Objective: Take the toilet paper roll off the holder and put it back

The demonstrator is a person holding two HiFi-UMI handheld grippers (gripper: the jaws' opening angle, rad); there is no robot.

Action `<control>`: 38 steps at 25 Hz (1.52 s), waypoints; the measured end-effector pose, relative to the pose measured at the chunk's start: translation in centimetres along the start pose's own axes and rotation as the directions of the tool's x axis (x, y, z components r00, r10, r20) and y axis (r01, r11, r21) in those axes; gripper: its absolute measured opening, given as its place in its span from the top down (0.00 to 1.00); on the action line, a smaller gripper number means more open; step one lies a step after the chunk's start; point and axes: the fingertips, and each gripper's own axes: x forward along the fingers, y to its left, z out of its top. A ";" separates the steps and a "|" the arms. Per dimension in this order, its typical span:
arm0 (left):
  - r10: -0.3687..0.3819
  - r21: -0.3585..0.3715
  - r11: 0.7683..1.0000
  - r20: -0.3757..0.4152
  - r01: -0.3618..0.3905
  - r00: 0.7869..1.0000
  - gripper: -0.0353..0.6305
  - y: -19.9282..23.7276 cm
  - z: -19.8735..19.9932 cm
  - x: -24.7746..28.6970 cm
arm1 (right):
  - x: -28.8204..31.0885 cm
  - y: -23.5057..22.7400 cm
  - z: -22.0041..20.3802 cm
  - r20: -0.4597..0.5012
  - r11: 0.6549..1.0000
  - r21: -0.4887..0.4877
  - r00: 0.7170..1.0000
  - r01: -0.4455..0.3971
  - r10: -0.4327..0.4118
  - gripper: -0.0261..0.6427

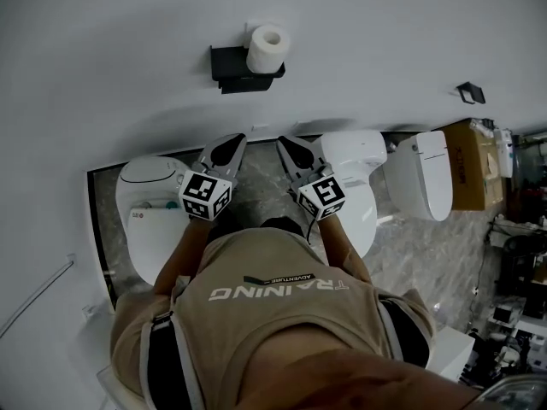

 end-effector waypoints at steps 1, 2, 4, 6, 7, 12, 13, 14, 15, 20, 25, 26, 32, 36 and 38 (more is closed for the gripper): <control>0.003 -0.010 1.000 0.002 -0.003 1.000 0.95 0.7 0.1 0.2 | 0.3 -0.1 0.0 -0.011 1.000 -0.001 1.000 0.006 -0.006 0.94; 0.004 -0.023 1.000 0.006 -0.004 1.000 0.95 1.1 0.3 0.4 | 0.3 -0.3 -0.1 -0.023 1.000 -0.001 1.000 0.008 -0.008 0.94; 0.001 -0.049 0.999 0.016 0.000 1.000 0.95 1.3 0.5 0.8 | 0.4 -1.1 -0.2 -0.042 1.000 0.001 0.999 0.008 -0.008 0.94; 0.002 -0.064 0.998 0.012 -0.001 1.000 0.95 1.7 0.4 1.3 | 0.9 -1.9 0.0 -0.039 1.000 0.014 0.999 0.001 0.000 0.94; 0.005 -0.071 0.997 0.007 -0.005 1.000 0.95 2.1 0.3 1.6 | 1.3 -2.2 0.3 -0.032 1.000 0.019 0.999 -0.007 0.007 0.94; 0.033 -0.071 0.997 -0.009 -0.033 0.999 0.95 3.5 0.6 3.6 | 3.5 -4.4 1.8 0.011 0.998 -0.013 0.998 -0.054 0.054 0.94; 0.045 -0.055 0.997 -0.009 -0.046 0.999 0.95 3.9 1.0 4.1 | 4.0 -4.9 2.2 0.028 0.998 -0.011 0.997 -0.066 0.067 0.94; 0.062 -0.042 0.997 -0.011 -0.062 0.998 0.95 4.3 1.5 4.5 | 4.5 -5.4 2.7 0.044 0.997 -0.004 0.996 -0.080 0.080 0.94; 0.081 -0.035 0.996 -0.012 -0.081 0.997 0.95 4.7 2.0 4.8 | 4.9 -5.8 3.2 0.059 0.996 0.001 0.994 -0.092 0.091 0.94; 0.140 -0.030 0.990 -0.010 -0.141 0.990 0.95 5.7 4.1 7.3 | 6.8 -9.5 6.0 0.089 0.994 -0.041 0.991 -0.101 0.104 0.94; 0.201 -0.074 0.977 0.004 -0.200 0.980 0.95 7.0 5.5 8.2 | 8.2 -11.4 6.6 0.120 0.984 0.040 0.979 -0.171 0.165 0.94; 0.220 -0.081 0.972 0.005 -0.219 0.975 0.95 7.3 5.6 7.9 | 8.5 -11.6 6.5 0.115 0.982 0.057 0.978 -0.181 0.174 0.94; 0.258 -0.074 0.964 -0.003 -0.257 0.966 0.95 8.3 5.8 7.9 | 9.5 -13.1 6.2 0.108 0.976 0.055 0.974 -0.208 0.202 0.94; 0.227 -0.068 0.972 0.001 -0.226 0.974 0.95 8.2 6.0 8.1 | 9.7 -13.0 7.1 0.108 0.983 0.007 0.977 -0.184 0.182 0.94; 0.208 -0.054 0.977 0.011 -0.208 0.978 0.95 8.1 6.6 7.7 | 9.7 -12.4 7.6 0.104 0.983 -0.016 0.978 -0.183 0.183 0.94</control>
